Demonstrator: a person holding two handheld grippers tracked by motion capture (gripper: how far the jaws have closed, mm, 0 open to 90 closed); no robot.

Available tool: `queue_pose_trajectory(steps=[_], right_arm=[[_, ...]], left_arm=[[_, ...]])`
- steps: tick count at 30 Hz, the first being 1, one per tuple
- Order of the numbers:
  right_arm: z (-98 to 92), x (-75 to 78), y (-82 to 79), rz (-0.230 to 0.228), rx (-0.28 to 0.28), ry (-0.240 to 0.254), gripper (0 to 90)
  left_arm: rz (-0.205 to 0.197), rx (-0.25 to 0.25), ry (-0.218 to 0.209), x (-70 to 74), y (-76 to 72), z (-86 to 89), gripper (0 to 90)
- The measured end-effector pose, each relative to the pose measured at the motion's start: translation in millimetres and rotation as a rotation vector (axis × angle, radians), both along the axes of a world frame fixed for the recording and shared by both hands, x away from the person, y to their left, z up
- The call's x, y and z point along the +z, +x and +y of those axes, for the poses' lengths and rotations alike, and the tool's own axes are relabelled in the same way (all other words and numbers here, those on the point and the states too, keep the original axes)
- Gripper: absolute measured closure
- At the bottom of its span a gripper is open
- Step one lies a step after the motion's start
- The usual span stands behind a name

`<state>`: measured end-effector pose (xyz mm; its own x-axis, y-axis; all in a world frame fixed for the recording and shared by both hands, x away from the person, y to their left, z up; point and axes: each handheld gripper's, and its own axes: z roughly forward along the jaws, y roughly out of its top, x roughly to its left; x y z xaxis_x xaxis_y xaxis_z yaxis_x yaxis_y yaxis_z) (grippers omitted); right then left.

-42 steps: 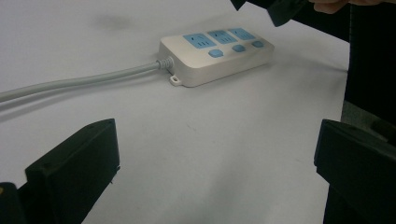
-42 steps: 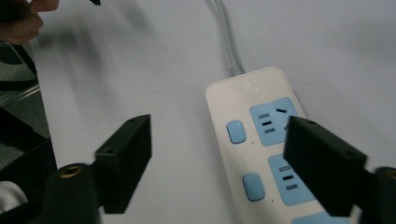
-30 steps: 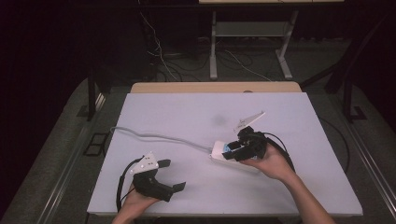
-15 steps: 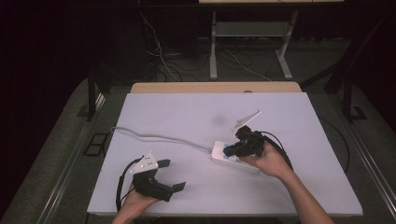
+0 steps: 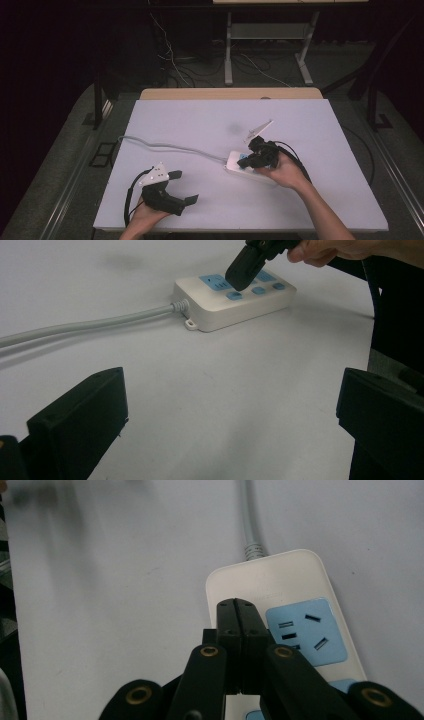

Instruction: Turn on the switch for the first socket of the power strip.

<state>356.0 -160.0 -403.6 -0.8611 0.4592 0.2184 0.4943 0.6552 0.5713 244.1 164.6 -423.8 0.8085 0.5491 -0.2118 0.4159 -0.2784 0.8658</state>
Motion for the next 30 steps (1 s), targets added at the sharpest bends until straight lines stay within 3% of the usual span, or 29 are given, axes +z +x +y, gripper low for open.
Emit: queue_pose_trajectory(steps=[2, 9, 21, 25, 26, 30], right_arm=[[2.4, -3.0, 0.3, 0.005, 0.001, -0.018, 89.7], [3.2, -4.5, 0.8, 0.007, 0.001, -0.014, 89.9], [-3.0, -10.1, 8.7, 0.053, 0.011, 0.034, 90.0], [-3.9, -11.3, 8.0, 0.043, 0.018, 0.039, 90.0], [-2.8, -11.1, 6.3, 0.021, 0.025, 0.029, 90.0], [-0.2, -10.2, 4.8, 0.009, 0.024, 0.011, 90.0]], left_arm=[[-0.002, 0.001, 0.002, 0.2, -0.1, 0.4, 0.0], [-0.002, 0.003, 0.001, 0.4, -0.2, 1.2, 0.0], [-0.006, -0.001, -0.003, 0.8, -0.5, 1.5, 0.0], [-0.006, -0.001, 0.000, 0.6, 0.0, 1.8, 0.0], [-0.007, 0.000, -0.001, 0.7, -0.1, 2.0, 0.0], [-0.008, -0.001, 0.000, 0.8, -0.3, 1.9, 0.0]])
